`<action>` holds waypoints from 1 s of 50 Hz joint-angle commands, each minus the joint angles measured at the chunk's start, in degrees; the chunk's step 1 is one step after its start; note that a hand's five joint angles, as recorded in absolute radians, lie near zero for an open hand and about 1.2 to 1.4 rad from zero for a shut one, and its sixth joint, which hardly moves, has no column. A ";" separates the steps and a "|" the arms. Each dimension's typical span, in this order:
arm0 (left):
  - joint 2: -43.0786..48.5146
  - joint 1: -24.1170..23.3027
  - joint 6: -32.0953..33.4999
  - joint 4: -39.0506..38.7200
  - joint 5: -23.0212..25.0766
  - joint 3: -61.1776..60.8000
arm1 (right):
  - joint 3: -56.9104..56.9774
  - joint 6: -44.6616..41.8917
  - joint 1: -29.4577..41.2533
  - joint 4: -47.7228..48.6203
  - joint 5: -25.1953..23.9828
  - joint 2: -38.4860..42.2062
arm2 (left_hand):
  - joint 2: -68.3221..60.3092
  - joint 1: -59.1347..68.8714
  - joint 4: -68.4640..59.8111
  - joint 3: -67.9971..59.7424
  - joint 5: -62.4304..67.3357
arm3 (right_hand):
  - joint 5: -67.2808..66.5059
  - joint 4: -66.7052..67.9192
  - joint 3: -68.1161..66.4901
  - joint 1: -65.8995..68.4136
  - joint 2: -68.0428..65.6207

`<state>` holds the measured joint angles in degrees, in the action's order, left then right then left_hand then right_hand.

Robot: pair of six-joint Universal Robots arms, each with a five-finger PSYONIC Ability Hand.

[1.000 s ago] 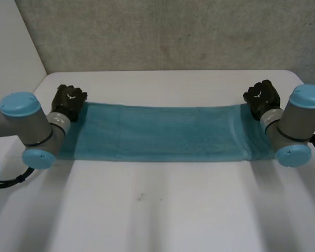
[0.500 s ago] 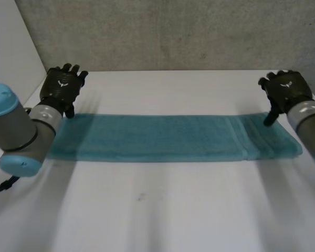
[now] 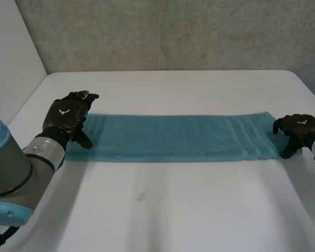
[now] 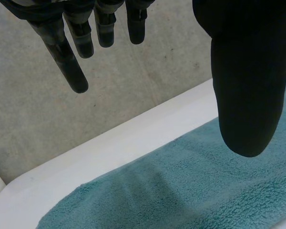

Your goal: Fold the laundry

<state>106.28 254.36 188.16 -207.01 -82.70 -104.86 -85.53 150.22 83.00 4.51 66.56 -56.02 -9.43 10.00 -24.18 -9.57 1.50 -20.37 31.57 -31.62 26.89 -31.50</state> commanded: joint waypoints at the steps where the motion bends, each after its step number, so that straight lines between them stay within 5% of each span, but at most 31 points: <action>1: 0.42 0.09 0.19 -0.24 -0.62 0.09 | 1.51 -1.07 -0.91 0.15 0.32 1.97 | -0.57 0.00 14.18 -0.43 -1.50 | -15.54 14.34 -14.29 19.02 -14.41; 4: 0.42 0.00 0.19 -0.24 -0.71 -0.08 | 2.48 -1.07 -1.26 0.15 0.59 2.93 | -0.57 0.00 14.18 -0.43 -1.50 | -34.21 33.01 -32.96 37.69 -33.08; 5: 0.42 0.00 0.28 -0.24 -0.71 -0.17 | 3.17 -1.16 -1.61 0.15 1.02 3.72 | -0.57 0.00 14.18 -0.43 -1.50 | -49.47 48.28 -48.22 52.95 -48.34; 9: 0.42 0.09 0.19 -0.24 -0.71 -0.26 | 4.24 -1.34 -2.93 0.15 2.79 4.43 | -0.57 0.00 14.18 -0.43 -1.50 | -49.63 48.43 -48.38 53.11 -48.50; 14: 0.07 0.09 0.19 -0.15 -0.80 -0.34 | 5.55 -3.08 -7.84 1.65 13.39 3.46 | -0.57 0.00 14.18 -0.43 -1.50 | -49.63 48.43 -48.38 53.11 -48.50; 19: -0.19 0.18 0.19 -0.15 -0.80 -0.70 | 8.01 -9.14 -11.62 1.47 17.54 3.55 | -0.57 0.00 14.18 -0.43 -1.50 | -49.63 48.43 -48.38 53.11 -48.50; 26: -0.37 0.18 0.19 -0.15 -0.97 -0.70 | 10.12 -11.88 -11.01 1.73 17.90 1.44 | -0.57 0.00 14.18 -0.43 -1.50 | -49.63 48.43 -48.38 53.11 -48.50; 31: -0.54 0.18 0.19 -0.15 -1.94 -0.70 | 12.94 -8.02 -2.40 2.09 16.85 -1.90 | -0.57 0.00 14.18 -0.43 -1.50 | -49.63 48.43 -48.38 53.11 -48.50; 39: -1.16 0.70 0.19 -0.15 -2.29 -0.61 | 22.06 -5.47 23.92 3.13 13.17 -2.17 | -0.57 0.00 14.18 -0.43 -1.50 | -49.63 48.43 -48.38 53.11 -48.50; 42: -1.60 0.88 0.10 -0.15 -2.64 -0.61 | 23.40 -5.29 28.18 4.02 12.10 -1.73 | -0.57 0.00 14.18 -0.43 -1.50 | -49.63 48.43 -48.38 53.11 -48.50; 50: -1.77 1.05 0.10 -0.15 -4.05 -0.70 | 26.21 -4.68 48.73 12.01 5.60 8.97 | -0.57 0.00 14.18 -0.43 -1.50 | -49.63 48.43 -48.38 53.11 -48.50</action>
<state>104.56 255.34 188.27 -207.16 -85.95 -105.51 -60.55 145.44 120.48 11.63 76.03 -54.73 -9.43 10.00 -24.18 -9.57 1.50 -55.89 68.29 -68.11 54.98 -67.48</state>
